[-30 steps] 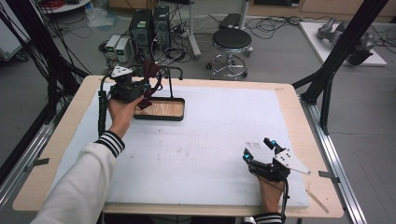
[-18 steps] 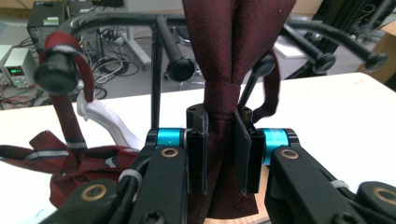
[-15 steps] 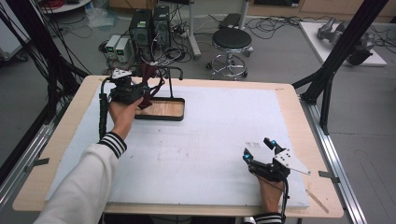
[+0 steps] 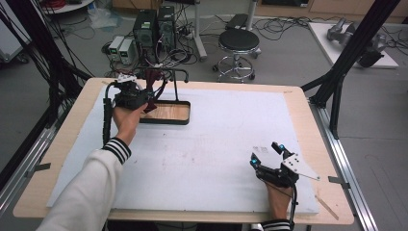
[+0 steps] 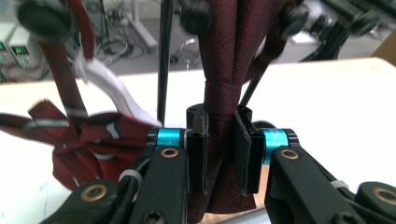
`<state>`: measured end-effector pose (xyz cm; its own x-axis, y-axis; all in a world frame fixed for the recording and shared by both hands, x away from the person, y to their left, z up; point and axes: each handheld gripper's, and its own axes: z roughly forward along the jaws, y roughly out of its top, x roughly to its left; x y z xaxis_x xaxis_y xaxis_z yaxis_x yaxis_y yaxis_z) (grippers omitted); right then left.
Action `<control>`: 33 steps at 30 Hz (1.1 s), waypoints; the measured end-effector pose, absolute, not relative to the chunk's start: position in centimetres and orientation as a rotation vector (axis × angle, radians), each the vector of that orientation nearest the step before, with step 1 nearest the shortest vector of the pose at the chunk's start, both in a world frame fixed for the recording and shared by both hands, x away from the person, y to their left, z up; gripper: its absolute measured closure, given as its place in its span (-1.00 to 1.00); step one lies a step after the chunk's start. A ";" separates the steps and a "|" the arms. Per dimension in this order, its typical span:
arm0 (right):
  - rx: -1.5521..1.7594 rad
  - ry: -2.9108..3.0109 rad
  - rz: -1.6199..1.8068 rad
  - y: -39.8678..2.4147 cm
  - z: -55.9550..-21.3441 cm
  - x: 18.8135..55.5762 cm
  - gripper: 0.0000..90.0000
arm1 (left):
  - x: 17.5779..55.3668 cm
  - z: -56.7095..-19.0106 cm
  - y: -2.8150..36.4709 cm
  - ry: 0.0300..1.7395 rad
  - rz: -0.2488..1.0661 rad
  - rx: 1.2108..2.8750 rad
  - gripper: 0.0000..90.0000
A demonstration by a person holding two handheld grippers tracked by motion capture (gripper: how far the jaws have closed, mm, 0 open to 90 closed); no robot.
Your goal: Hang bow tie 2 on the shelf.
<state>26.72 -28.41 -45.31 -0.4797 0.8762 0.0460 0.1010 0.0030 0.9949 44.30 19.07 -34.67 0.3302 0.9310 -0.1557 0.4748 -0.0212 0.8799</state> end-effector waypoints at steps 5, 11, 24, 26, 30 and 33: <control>1.016 1.642 1.538 -28.4 -45.3 26.7 -0.77 | 44.8 -35.3 19.2 1.340 0.559 1.677 0.72; 1.019 1.640 1.541 -28.4 -45.3 26.7 -0.77 | 45.1 -35.9 19.4 1.370 0.529 1.693 0.72; 1.013 1.643 1.538 -28.4 -45.3 26.7 -0.77 | 45.0 -35.7 19.7 1.343 0.504 1.708 0.42; 1.016 1.642 1.541 -28.4 -45.3 26.7 -0.77 | 45.0 -35.8 19.7 1.341 0.504 1.714 0.17; 1.015 1.642 1.540 -28.4 -45.3 26.7 -0.77 | 45.0 -35.7 19.7 1.326 0.479 1.724 -0.46; 1.015 1.642 1.542 -28.4 -45.3 26.7 -0.77 | 44.7 -35.5 19.8 1.291 0.475 1.732 -0.57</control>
<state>26.72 -28.42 -45.30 -0.4824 0.8748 0.0438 0.0989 0.0047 0.9951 44.68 19.78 -35.51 0.3821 0.9024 -0.1993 0.5583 -0.0535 0.8279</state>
